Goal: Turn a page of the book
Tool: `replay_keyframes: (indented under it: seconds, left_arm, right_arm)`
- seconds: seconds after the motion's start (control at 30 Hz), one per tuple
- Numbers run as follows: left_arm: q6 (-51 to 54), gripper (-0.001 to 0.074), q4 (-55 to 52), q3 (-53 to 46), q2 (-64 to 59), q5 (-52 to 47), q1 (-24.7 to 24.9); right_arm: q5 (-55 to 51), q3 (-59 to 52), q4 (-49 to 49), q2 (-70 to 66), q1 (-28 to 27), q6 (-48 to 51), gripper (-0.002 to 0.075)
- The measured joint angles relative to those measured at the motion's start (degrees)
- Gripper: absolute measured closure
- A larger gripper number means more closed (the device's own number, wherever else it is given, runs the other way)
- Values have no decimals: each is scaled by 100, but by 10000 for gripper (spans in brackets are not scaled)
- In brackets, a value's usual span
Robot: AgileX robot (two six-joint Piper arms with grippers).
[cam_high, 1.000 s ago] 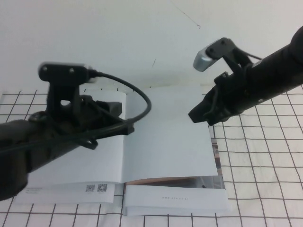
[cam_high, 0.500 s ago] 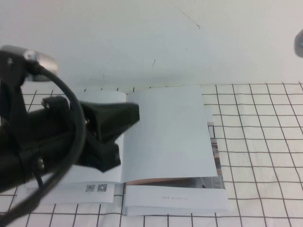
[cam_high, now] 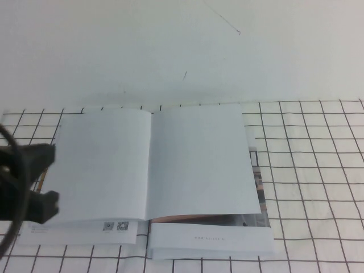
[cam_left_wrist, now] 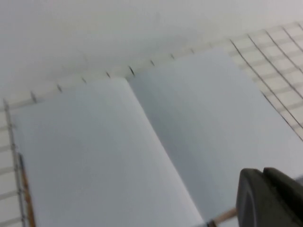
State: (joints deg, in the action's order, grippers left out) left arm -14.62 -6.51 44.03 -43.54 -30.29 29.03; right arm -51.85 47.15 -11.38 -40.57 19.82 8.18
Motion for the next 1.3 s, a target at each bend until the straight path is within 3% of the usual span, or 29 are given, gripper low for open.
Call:
replay_keyframes:
  seconds: [0.17,0.43,1.3]
  left_arm:
    - [-507,737,-1019,-412,881,623,0]
    - [-745,737,-1227,-1549,1797,1051,0]
    - [-812,737,-1237,-1882,1849,1135,0]
  right_arm:
    - [811,-1479,27,1367,0,-341,725]
    - [1164,-2488,233,2811,0,-505,725]
    - [1154,-2553,269,3024,0,-541,725]
